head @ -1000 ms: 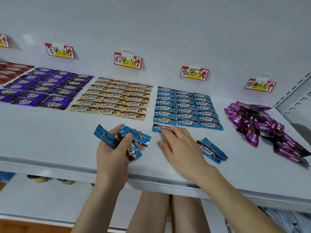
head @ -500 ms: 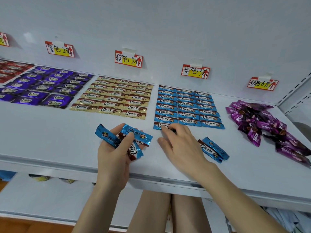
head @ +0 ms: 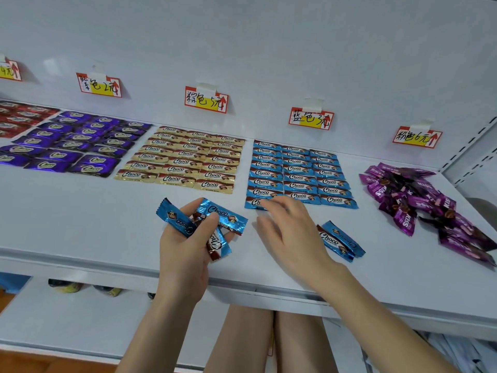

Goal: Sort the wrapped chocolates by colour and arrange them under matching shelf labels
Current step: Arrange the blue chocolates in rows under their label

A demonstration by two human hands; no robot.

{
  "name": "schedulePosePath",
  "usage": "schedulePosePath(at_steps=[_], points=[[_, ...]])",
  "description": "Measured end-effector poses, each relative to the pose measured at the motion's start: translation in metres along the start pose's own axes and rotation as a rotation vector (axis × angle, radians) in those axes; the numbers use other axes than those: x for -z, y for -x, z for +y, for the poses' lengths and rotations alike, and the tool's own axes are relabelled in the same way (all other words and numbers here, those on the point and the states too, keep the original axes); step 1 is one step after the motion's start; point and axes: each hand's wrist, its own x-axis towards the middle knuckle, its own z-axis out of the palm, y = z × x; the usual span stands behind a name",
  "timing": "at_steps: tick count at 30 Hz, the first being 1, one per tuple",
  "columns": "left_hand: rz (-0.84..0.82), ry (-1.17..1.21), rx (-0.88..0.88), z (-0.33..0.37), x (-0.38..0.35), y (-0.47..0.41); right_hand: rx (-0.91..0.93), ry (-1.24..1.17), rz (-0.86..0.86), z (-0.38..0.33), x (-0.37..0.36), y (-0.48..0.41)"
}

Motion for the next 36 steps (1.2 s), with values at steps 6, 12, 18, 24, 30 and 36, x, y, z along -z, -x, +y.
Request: schedulePosePath(at_steps=[6,12,18,24,30,36], points=[[-0.152,0.017,-0.006,-0.004,-0.017,0.011,-0.102,-0.641,-0.073,-0.014,0.029,-0.006],[-0.227,-0.011,0.006,-0.01,-0.034,0.018,-0.136,-0.597,-0.051,-0.001,0.051,-0.005],[-0.239,-0.055,0.003,-0.013,-0.048,0.019,0.077,-0.474,-0.045,0.013,0.069,0.01],[-0.331,-0.093,-0.002,-0.017,-0.057,0.024,-0.052,-0.605,0.019,0.02,0.075,0.018],[-0.348,-0.209,0.007,-0.018,-0.063,0.027,-0.366,-0.832,-0.057,0.03,0.079,0.019],[-0.33,-0.263,0.001,-0.024,-0.065,0.028,-0.468,-0.992,-0.092,0.039,0.074,0.022]])
